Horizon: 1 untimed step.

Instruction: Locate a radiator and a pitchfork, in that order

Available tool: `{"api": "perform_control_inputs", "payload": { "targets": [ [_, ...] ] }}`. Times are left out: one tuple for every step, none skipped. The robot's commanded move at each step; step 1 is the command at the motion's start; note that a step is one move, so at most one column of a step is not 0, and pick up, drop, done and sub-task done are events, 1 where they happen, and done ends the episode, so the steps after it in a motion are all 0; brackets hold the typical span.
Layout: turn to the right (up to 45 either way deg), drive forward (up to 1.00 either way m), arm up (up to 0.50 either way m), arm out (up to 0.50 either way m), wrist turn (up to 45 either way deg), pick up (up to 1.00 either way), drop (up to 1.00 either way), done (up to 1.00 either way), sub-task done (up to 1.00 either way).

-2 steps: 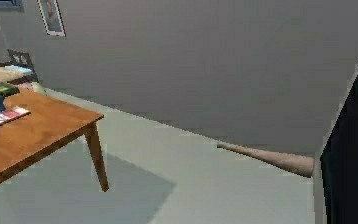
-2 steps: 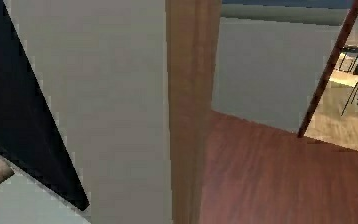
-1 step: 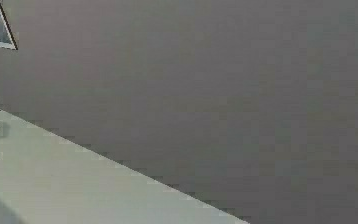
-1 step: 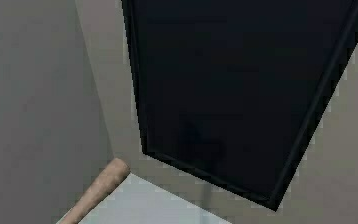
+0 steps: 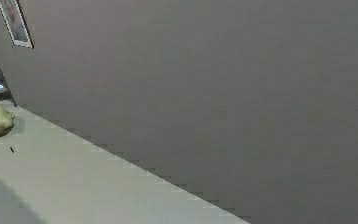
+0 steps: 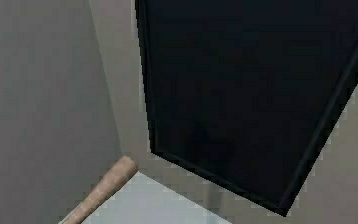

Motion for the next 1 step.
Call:
{"api": "perform_control_inputs", "payload": {
  "targets": [
    [0.0,0.2,0.0,0.0,0.0,0.0,0.0,0.0,0.0]
  ]
}}
